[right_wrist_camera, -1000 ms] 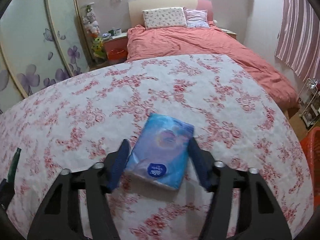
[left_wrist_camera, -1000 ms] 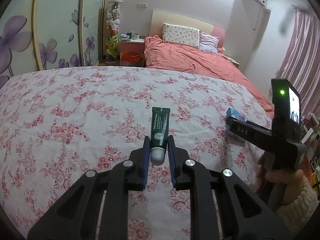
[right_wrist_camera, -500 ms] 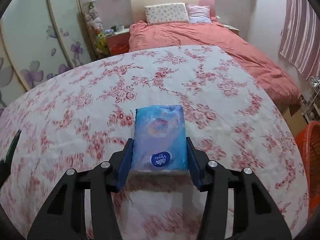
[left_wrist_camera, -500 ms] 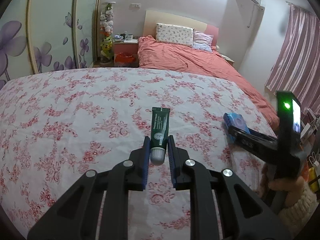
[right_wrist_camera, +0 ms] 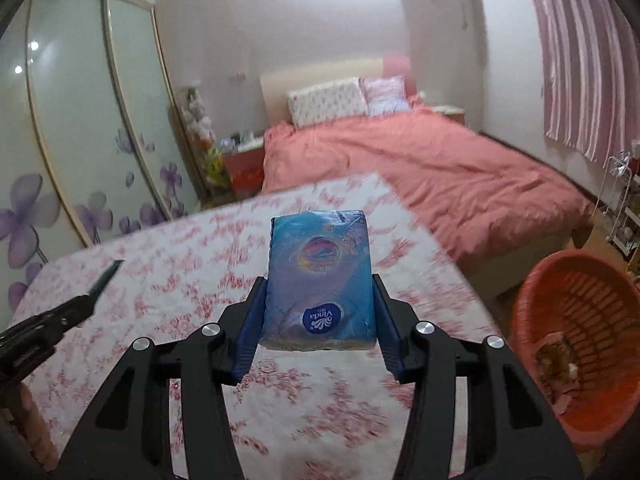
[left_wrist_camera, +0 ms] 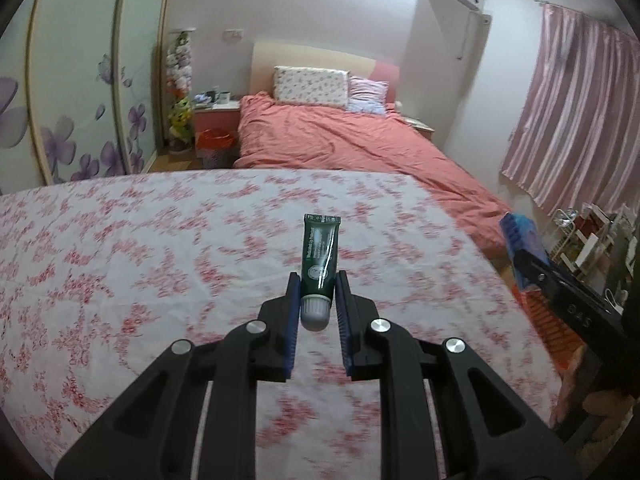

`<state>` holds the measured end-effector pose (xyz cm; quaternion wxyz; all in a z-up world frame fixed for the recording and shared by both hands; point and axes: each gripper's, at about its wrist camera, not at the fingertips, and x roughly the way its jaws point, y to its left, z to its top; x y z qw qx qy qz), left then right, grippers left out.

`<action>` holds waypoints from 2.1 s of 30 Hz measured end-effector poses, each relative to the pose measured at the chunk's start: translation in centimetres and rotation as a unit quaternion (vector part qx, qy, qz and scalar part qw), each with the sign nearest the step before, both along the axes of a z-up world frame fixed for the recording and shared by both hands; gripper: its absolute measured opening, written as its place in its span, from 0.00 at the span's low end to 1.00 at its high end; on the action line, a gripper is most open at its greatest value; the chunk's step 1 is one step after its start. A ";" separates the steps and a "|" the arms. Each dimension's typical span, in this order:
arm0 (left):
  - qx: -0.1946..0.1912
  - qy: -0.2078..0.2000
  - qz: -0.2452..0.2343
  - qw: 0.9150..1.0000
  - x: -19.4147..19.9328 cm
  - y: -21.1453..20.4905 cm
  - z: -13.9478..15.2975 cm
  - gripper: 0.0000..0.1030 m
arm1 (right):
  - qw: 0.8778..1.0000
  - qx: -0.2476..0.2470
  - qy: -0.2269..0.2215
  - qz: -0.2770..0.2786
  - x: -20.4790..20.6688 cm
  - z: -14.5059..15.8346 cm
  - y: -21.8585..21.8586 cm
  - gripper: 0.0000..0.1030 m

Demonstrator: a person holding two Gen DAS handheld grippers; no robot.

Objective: Collect trash

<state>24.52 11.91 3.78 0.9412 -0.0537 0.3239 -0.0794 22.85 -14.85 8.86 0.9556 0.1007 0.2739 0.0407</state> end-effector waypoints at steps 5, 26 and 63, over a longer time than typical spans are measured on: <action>-0.004 -0.012 -0.027 1.000 -1.1 -3.1 1.5 0.17 | 0.999 0.005 -0.039 -0.023 -3.0 1.5 -2.5 0.49; -0.016 -0.023 -0.202 0.979 -3.1 -22.2 3.2 0.17 | 0.985 0.006 -0.074 -0.154 -7.2 0.6 -12.6 0.49; 0.022 0.045 -0.239 0.970 -0.8 -33.8 -4.5 0.55 | 0.970 0.037 -0.058 -0.231 -9.0 -2.2 -20.1 0.92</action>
